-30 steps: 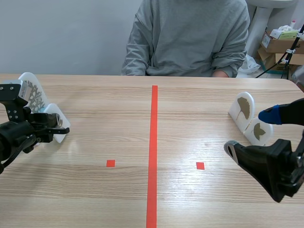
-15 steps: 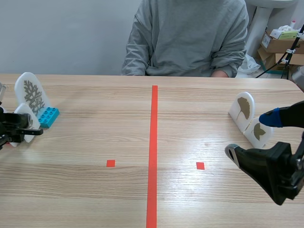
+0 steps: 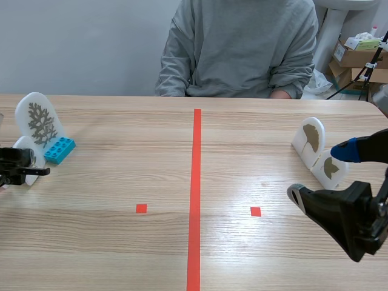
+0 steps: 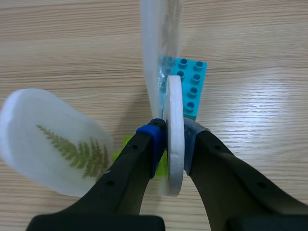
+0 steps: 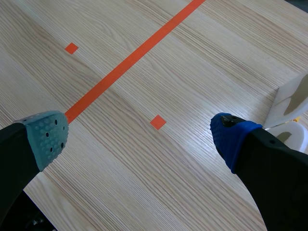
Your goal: Do the leaf sorting experiment
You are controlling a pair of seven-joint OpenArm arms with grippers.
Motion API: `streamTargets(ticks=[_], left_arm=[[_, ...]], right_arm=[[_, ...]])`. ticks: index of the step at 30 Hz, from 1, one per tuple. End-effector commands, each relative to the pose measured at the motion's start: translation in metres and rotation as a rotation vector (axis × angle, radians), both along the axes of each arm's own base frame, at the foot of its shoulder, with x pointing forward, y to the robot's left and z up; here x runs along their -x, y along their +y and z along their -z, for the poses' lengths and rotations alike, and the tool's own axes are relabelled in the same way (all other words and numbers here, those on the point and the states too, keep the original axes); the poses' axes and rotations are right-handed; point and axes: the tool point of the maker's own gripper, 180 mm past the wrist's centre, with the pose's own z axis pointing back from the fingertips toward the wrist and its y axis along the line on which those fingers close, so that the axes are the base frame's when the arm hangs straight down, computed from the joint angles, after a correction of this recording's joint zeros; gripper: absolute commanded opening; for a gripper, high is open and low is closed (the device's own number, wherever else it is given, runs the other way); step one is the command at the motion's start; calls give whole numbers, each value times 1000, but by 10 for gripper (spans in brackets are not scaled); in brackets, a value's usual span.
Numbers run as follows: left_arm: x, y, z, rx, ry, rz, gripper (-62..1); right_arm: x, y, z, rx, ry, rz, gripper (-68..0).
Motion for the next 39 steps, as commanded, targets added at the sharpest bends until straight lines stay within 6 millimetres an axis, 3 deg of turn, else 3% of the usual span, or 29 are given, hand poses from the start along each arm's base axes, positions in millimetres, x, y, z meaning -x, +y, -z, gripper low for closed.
streamTargets(ticks=[1, 4, 9, 14, 18, 27, 30, 33, 39], left_arm=[[-6, 2, -13, 0, -43, -7, -500], [-6, 2, -13, 1, -45, -7, -372], [-7, 2, -14, 0, -51, -7, -321], [-5, 2, -13, -1, -53, -6, -173], [3, 1, -5, 2, -32, 3, -154], [50, -17, 5, -3, -40, 108, -49], [72, -20, 1, -19, -34, 125, -49], [98, -33, -10, -26, -60, 173, -49], [139, -81, -40, 9, -76, 328, -50]], right_arm=[[-2, -1, -4, -4, -15, -9, -71], [-2, -1, -4, -4, -15, -9, -71], [-2, -1, -5, -4, -16, -9, -71], [-2, -1, -5, -4, -16, -9, -71], [-2, -1, -5, -4, -16, -9, -71], [-2, -1, -4, -3, -15, -9, -71], [-2, -1, -4, -3, -15, -8, -71], [-2, -1, -4, -2, -15, -8, -71], [-2, -1, -5, -3, -16, -8, -71]])
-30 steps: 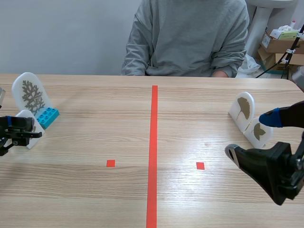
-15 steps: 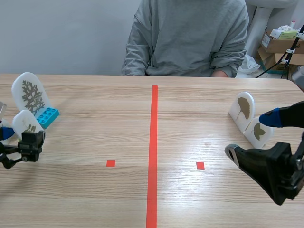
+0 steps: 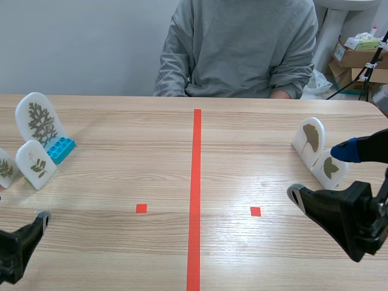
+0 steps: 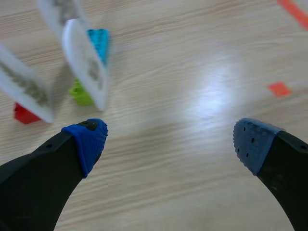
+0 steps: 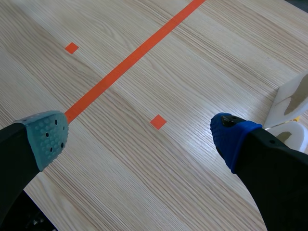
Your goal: Do the leaf sorting experiment
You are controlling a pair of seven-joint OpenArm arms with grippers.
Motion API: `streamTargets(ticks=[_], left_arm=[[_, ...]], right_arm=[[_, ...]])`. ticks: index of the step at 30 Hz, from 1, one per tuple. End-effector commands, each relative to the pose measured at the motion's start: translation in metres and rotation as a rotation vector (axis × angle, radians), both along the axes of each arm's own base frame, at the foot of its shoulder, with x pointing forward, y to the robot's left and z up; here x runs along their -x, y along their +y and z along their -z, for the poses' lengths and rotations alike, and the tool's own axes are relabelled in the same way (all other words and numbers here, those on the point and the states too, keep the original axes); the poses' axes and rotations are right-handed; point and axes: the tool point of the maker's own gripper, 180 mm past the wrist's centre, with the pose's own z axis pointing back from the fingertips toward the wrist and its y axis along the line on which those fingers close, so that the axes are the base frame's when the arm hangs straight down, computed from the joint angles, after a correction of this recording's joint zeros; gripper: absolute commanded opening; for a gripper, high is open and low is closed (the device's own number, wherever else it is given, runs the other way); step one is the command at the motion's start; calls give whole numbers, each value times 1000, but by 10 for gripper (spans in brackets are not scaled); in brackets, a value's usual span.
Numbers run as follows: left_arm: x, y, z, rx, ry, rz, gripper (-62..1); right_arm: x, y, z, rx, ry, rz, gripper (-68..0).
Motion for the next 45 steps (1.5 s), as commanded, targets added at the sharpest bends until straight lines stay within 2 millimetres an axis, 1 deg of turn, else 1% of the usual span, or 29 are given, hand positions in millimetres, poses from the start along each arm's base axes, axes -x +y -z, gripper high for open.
streamTargets(ticks=[1, 6, 9, 12, 14, 17, 19, 24, 29, 45], left_arm=[[0, -9, -14, 16, -34, 27, -49], [23, -49, -35, 44, -14, 163, -50], [31, -69, -55, 69, -28, 216, -49], [36, -85, -77, 91, -62, 256, -49], [37, -91, -85, 92, -64, 269, -49], [39, -95, -88, 111, -29, 263, -50], [39, -94, -85, 111, 1, 258, -50], [39, -94, -86, 159, 15, 239, -50], [37, -95, -92, 224, 4, 220, -50], [36, -95, -93, 227, 1, 219, -50]], right_arm=[[-2, -1, -4, -3, -15, -7, -71], [-2, -1, -5, -5, -16, -7, -71], [-2, -1, -4, -2, -15, -7, -71], [-2, -1, -4, 0, -12, -7, -71], [-2, -1, -4, 0, -12, -7, -71], [-2, -2, -4, 0, -13, -7, -71], [-2, -3, -4, -1, -13, -2, -71], [-3, -12, -6, 7, -15, 21, -71], [-3, -11, -7, -4, -15, 22, -71], [-2, -11, -6, 2, -8, 22, -71]])
